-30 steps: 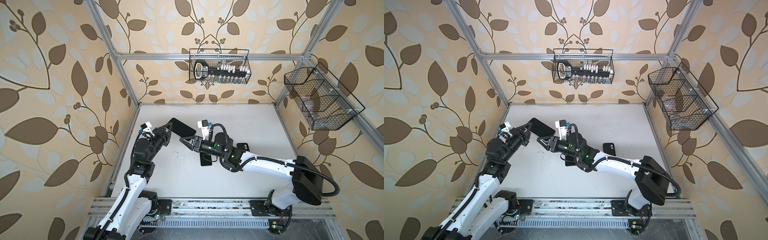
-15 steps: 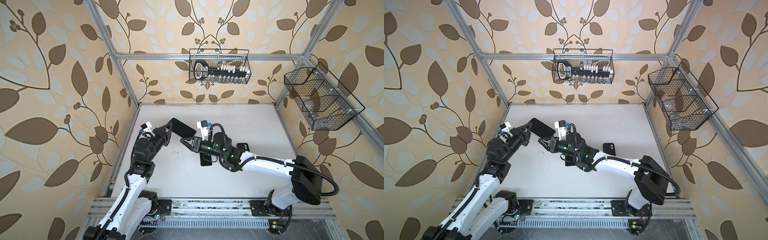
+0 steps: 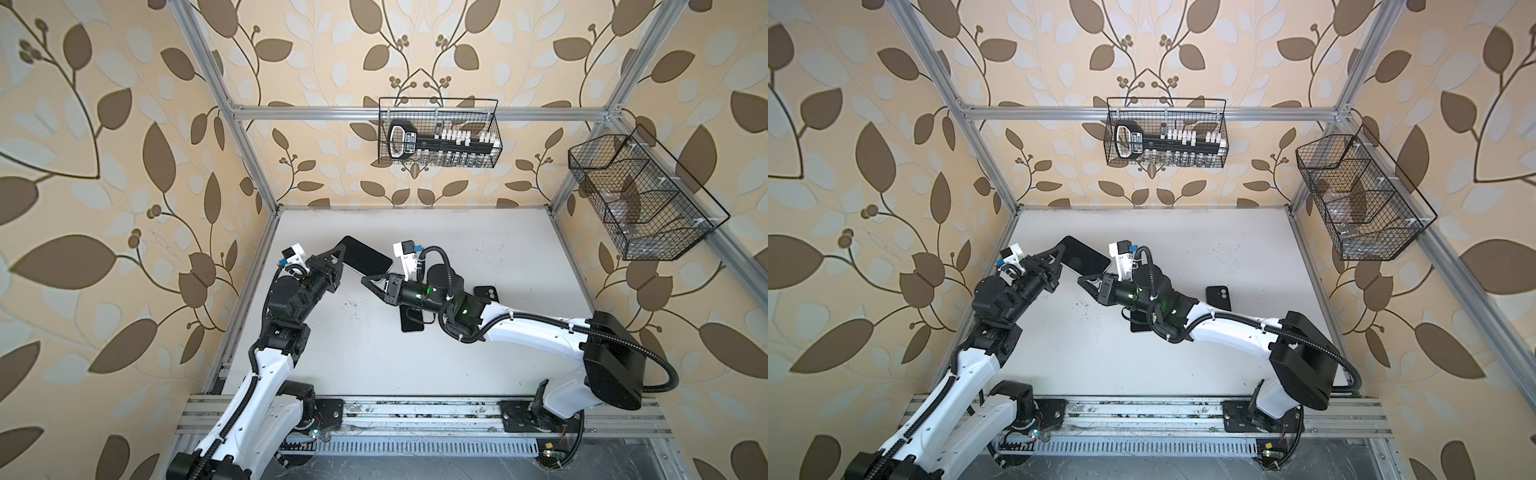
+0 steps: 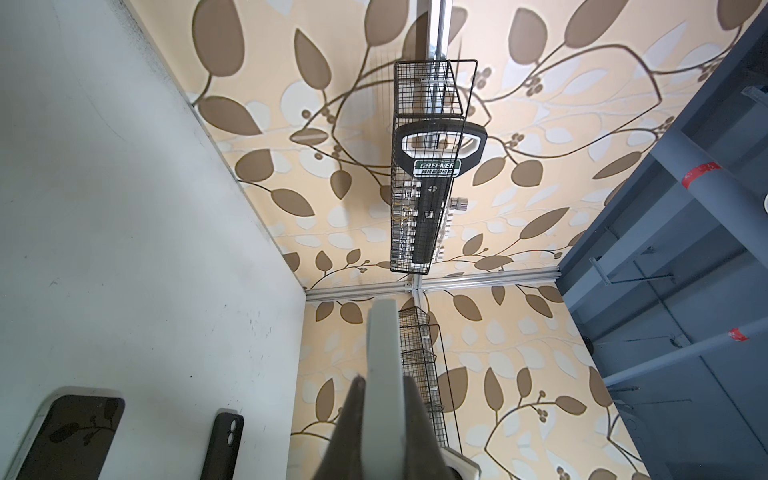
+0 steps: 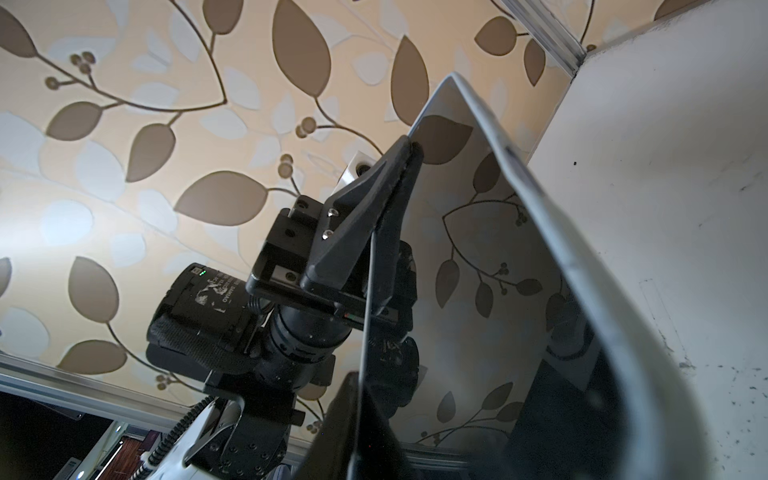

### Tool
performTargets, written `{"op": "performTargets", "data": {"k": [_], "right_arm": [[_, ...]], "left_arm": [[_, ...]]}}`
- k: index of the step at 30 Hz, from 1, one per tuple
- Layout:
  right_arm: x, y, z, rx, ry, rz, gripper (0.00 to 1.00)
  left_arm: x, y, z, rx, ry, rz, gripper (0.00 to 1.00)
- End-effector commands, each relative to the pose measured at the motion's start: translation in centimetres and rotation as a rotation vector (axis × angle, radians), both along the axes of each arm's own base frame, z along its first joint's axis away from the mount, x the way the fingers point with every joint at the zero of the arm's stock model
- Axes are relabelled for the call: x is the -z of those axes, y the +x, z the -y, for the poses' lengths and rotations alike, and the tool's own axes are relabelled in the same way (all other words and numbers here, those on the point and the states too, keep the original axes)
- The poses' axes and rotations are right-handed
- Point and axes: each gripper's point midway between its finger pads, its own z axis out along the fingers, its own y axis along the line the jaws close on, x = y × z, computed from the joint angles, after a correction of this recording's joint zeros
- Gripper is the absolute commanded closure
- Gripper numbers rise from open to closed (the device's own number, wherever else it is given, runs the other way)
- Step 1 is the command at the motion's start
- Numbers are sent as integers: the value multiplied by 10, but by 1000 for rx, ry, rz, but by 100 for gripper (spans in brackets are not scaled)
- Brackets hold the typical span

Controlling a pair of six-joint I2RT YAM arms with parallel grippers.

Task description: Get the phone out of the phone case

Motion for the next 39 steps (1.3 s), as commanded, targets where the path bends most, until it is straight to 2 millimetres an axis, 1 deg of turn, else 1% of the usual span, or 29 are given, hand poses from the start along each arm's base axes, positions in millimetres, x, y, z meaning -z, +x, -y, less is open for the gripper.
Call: {"op": "performTargets", "data": {"k": [1, 7, 17, 28, 39], "right_arm": [[-42, 0, 6, 21, 34, 142, 78], [-42, -1, 12, 35, -50, 213, 81], [-31, -5, 16, 49, -203, 332, 84], [-18, -5, 19, 88, -320, 417, 84], [-11, -8, 23, 140, -425, 504, 84]], "left_arm": [[-14, -8, 10, 47, 30, 54, 100], [-15, -8, 11, 54, 24, 40, 100], [-15, -5, 14, 70, 22, 14, 100], [-8, -3, 16, 76, 19, -33, 100], [-2, 1, 19, 89, 10, -62, 100]]}}
